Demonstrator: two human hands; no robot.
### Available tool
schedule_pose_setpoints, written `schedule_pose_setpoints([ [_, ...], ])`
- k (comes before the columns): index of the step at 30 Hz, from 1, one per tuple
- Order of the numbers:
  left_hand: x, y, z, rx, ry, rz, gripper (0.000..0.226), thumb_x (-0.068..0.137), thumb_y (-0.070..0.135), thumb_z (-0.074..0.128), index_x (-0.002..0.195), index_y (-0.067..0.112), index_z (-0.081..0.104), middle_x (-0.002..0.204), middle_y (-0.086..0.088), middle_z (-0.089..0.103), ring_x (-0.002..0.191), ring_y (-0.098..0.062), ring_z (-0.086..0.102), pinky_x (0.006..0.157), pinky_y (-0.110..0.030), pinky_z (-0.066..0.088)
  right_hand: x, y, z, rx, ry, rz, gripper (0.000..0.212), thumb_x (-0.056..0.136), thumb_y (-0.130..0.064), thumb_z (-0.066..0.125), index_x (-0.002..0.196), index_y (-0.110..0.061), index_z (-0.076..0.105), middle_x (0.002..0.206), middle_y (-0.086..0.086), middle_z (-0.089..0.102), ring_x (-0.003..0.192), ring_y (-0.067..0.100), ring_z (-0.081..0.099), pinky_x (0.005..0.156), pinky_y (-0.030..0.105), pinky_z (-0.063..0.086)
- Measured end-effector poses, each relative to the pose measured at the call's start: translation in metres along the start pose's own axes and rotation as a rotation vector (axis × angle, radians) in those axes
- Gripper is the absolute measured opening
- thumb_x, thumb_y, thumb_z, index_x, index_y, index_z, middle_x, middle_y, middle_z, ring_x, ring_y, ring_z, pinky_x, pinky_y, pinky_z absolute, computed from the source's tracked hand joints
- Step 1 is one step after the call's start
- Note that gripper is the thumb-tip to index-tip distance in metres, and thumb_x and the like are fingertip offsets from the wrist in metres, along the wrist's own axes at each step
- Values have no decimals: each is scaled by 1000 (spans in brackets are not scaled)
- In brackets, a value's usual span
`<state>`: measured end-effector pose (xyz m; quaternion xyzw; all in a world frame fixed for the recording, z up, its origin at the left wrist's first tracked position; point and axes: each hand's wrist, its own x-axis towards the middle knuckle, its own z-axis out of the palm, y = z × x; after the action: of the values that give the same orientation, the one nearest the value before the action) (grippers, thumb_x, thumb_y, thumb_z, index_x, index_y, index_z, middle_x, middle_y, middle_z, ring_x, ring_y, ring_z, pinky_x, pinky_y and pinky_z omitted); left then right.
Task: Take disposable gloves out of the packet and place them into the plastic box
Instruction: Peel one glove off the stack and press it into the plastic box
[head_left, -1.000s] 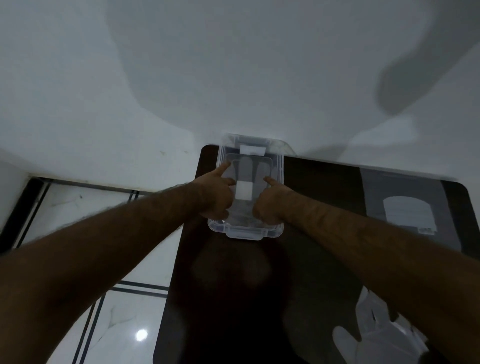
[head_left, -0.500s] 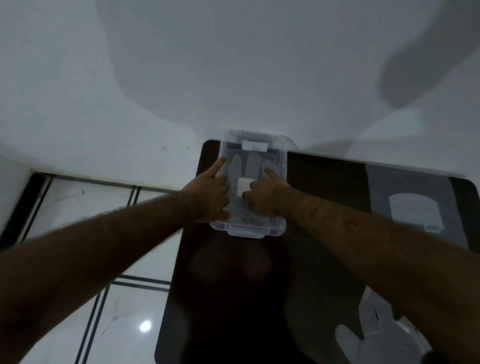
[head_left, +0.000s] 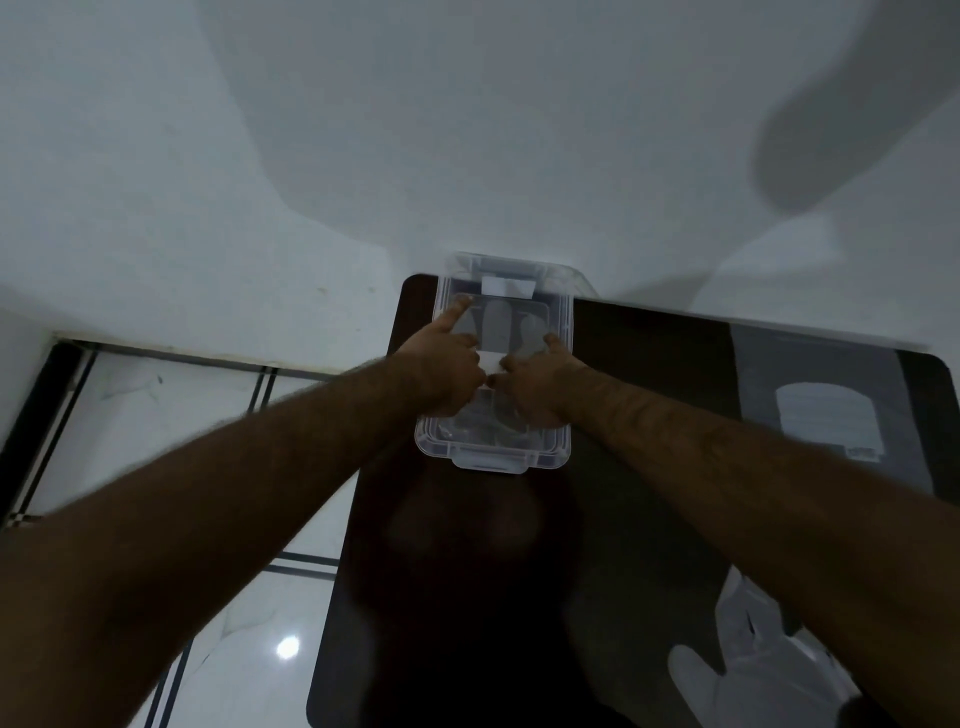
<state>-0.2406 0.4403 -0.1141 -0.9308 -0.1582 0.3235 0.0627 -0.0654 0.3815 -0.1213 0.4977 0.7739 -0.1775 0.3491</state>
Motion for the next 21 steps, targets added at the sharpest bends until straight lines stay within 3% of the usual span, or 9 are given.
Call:
schedule_pose_setpoints([
  [3, 20, -4, 4, 18, -127, -66, 45, 106, 63, 48, 129, 32, 72, 136, 4, 74, 153, -29, 46, 116, -74, -25, -6, 0, -4, -34, -23, -3, 79, 107, -54, 51, 173, -33, 12, 180, 11, 17, 161, 41, 29, 127, 72, 4],
  [6, 28, -8, 1, 50, -116, -99, 46, 106, 64, 48, 128, 31, 71, 129, 4, 76, 147, -28, 53, 118, -75, -22, -2, 5, -2, -41, 12, 5, 74, 105, -54, 56, 169, -32, 27, 173, 10, 36, 157, 38, 38, 127, 73, 5],
  [8, 28, -12, -3, 49, -57, -117, 40, 105, 55, 54, 131, 28, 70, 136, 2, 74, 148, -27, 52, 115, -74, -25, 4, 9, -2, -35, 40, 49, 66, 103, -54, 59, 162, -31, 41, 161, 9, 52, 154, 37, 44, 127, 73, 2],
  [11, 28, -16, -7, 22, -44, -141, 46, 104, 45, 59, 146, 28, 60, 151, -3, 66, 155, -29, 46, 111, -73, -27, 9, 14, -5, -63, 51, 116, 63, 103, -49, 62, 160, -29, 45, 157, 9, 58, 152, 35, 47, 126, 73, -6],
  [14, 29, -19, -8, 12, -74, -180, 54, 108, 45, 52, 158, 27, 48, 161, -7, 56, 159, -29, 38, 118, -73, -23, 11, 17, -7, -88, 44, 144, 67, 101, -47, 66, 161, -27, 45, 157, 8, 59, 153, 34, 47, 126, 72, -8],
  [17, 29, -21, -10, -31, -48, -190, 49, 108, 52, 46, 150, 27, 57, 154, -4, 63, 156, -28, 42, 121, -73, -20, 9, 15, -9, -105, 53, 158, 65, 100, -52, 66, 159, -30, 47, 157, 6, 59, 154, 34, 44, 125, 73, -9],
  [21, 13, -13, -12, -83, 75, -226, 41, 104, 50, 55, 133, 24, 69, 138, -1, 73, 152, -28, 47, 124, -77, -13, -6, 16, -16, -98, 152, 142, 49, 103, -47, 61, 149, -30, 59, 147, 5, 66, 148, 32, 52, 126, 73, -7],
])
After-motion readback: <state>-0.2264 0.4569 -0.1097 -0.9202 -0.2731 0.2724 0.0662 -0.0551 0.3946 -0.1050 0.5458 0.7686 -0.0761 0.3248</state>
